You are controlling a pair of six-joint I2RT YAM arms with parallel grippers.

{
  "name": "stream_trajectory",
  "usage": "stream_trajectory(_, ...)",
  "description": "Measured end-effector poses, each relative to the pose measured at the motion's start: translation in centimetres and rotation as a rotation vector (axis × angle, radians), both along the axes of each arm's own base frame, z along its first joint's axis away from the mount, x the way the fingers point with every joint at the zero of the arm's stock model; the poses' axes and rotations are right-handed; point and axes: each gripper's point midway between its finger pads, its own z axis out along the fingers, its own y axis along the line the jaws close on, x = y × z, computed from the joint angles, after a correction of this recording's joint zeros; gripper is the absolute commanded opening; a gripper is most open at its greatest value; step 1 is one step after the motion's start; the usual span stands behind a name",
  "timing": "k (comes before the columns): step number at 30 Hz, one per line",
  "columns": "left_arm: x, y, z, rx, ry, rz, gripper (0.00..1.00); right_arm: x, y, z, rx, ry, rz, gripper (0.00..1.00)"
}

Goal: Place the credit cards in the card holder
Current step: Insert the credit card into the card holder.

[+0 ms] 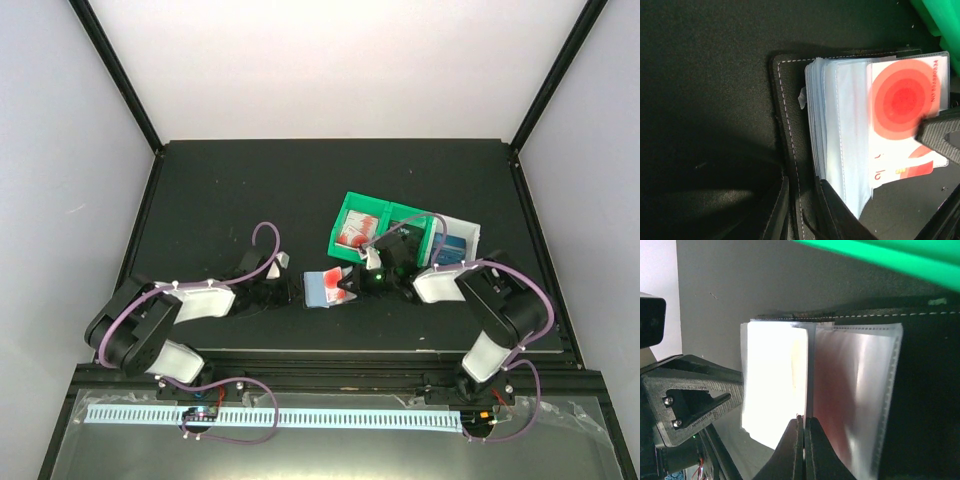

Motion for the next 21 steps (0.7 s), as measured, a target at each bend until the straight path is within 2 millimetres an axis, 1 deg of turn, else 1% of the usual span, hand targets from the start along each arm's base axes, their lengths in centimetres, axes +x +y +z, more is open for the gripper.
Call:
stream_trajectory(3,0.1,-0.1,0.0,-0.002,-0.004,-0.001,0.17,-0.2,0.4,-0.3,0.012,0.003,0.007,0.01)
stream_trajectory(10,0.2,-0.1,0.0,-0.003,-0.008,-0.002,0.17,-0.2,1.1,-0.3,0.049,0.003,-0.004,0.01)
stream_trajectory(21,0.2,-0.1,0.0,-0.001,-0.011,-0.005,0.17,-0.9,2.5,-0.4,0.056,0.008,-0.002,0.02)
